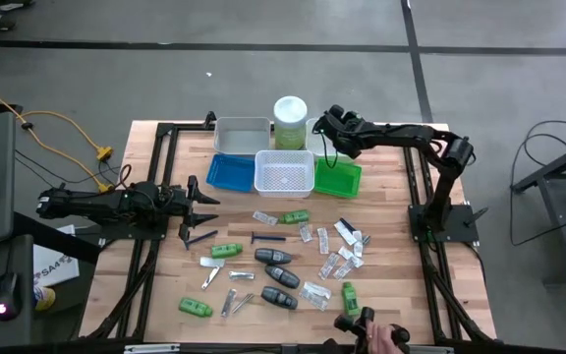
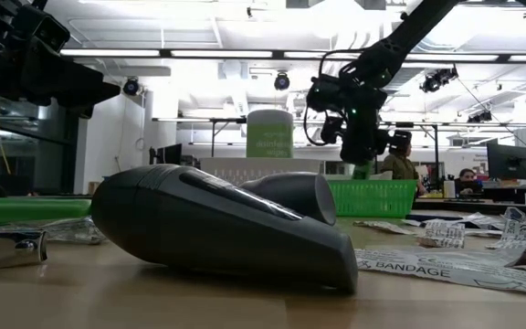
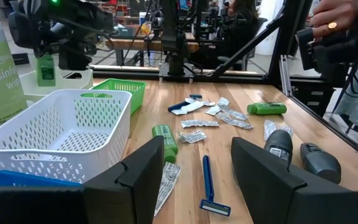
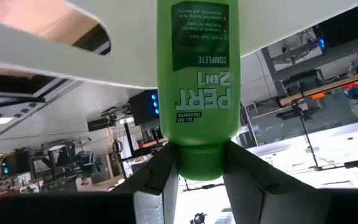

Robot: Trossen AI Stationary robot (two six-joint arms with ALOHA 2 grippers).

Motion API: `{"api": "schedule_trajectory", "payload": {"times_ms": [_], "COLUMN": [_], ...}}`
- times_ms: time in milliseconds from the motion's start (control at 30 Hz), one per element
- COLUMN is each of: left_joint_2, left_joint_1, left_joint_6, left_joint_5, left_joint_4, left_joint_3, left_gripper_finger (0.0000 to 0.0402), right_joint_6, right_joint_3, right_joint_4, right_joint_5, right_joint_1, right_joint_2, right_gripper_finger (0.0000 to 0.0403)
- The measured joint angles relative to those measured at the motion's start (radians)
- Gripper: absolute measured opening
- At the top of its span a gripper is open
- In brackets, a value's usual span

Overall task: Pick & Place Travel size toiletries
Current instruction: Put the green shampoo into the small white bin

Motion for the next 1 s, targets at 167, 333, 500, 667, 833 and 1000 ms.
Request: {"api": "schedule_trajectory", "payload": {"times_ms": [167, 333, 500, 667, 833, 1000], "left_joint_2": [0.000, 0.000, 0.000, 0.000, 0.000, 0.000], "left_joint_1": [0.000, 0.000, 0.000, 0.000, 0.000, 0.000], "left_joint_6": [0.000, 0.000, 0.000, 0.000, 0.000, 0.000], "left_joint_5": [0.000, 0.000, 0.000, 0.000, 0.000, 0.000], "left_joint_4": [0.000, 0.000, 0.000, 0.000, 0.000, 0.000], "left_joint_3": [0.000, 0.000, 0.000, 0.000, 0.000, 0.000], "left_gripper_finger": [0.0188, 0.0188, 0.0188, 0.0188, 0.0188, 0.0188], "right_joint_6": [-0.037, -0.024, -0.024, -0.016, -0.007, -0.008], "right_joint_3": [0.000, 0.000, 0.000, 0.000, 0.000, 0.000], "right_joint_4": [-0.028, -0.031, -0.033, -0.054, -0.052, -0.052], "right_joint_5": [-0.016, 0.006, 0.007, 0.006, 0.006, 0.006], "right_joint_1": [0.009, 0.035, 0.075, 0.093, 0.074, 0.061], "right_joint_2": [0.000, 0.000, 0.000, 0.000, 0.000, 0.000], "right_gripper_finger": [0.0097, 0.0097, 0.0097, 0.0097, 0.0097, 0.0097]}}
